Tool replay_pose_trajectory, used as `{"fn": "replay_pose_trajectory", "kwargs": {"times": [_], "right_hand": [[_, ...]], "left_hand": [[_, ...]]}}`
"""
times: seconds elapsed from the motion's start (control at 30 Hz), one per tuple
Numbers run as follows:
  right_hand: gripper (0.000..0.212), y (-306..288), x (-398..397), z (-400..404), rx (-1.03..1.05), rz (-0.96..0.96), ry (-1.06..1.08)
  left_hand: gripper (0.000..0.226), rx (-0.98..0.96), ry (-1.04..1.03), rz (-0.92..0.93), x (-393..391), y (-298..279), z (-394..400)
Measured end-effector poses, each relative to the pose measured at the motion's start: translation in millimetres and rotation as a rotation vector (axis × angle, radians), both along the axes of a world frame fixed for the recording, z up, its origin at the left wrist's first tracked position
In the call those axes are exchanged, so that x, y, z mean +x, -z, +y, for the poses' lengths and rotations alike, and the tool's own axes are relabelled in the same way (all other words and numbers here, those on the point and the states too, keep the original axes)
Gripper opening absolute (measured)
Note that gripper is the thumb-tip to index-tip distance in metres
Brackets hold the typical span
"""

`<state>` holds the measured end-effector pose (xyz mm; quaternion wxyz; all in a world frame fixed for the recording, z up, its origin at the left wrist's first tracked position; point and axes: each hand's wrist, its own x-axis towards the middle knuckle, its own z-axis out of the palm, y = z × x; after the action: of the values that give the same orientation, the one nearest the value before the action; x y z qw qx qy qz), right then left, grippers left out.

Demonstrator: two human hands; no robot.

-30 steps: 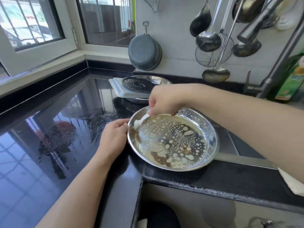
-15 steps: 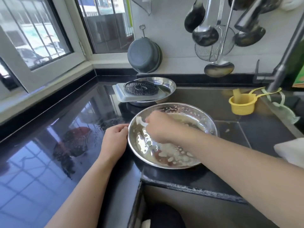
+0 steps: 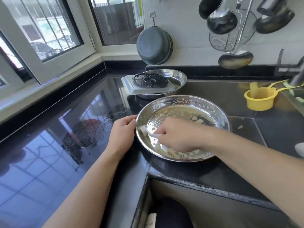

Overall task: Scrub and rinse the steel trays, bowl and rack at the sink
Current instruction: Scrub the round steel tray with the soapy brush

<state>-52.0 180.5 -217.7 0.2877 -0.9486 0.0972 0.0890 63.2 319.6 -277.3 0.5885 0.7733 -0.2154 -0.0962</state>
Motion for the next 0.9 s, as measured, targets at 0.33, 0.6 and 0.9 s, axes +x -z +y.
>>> {"fn": "replay_pose_trajectory", "kwargs": {"times": [0.33,0.6,0.9], "right_hand": [[0.034,-12,0,5,0.022,-0.009,-0.007],[0.023,-17,9,-3,-0.184,-0.013,0.091],[0.041,-5,-32,5,-0.111,0.005,0.020]], "left_hand": [[0.038,0.019,0.014,-0.032,0,2,-1],[0.038,0.011,0.009,-0.025,-1,2,-1],[0.038,0.008,-0.001,-0.020,2,3,-2]]}}
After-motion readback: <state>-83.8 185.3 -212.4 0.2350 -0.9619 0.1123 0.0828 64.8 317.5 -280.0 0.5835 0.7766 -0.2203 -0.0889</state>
